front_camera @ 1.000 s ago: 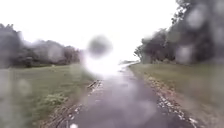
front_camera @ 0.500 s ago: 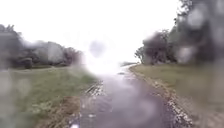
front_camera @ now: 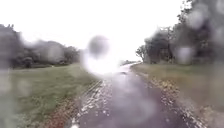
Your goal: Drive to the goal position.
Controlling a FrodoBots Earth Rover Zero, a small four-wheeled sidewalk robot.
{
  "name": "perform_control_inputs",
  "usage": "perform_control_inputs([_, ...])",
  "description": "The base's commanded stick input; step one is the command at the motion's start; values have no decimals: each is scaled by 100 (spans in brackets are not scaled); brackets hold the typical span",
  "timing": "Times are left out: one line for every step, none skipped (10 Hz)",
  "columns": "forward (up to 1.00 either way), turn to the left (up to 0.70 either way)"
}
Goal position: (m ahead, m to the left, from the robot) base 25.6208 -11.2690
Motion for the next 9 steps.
perform_control_inputs([85,0])
perform_control_inputs([79,0])
perform_control_inputs([39,0])
perform_control_inputs([2,0])
perform_control_inputs([39,0])
perform_control_inputs([76,0])
perform_control_inputs([85,0])
perform_control_inputs([85,0])
perform_control_inputs([85,0])
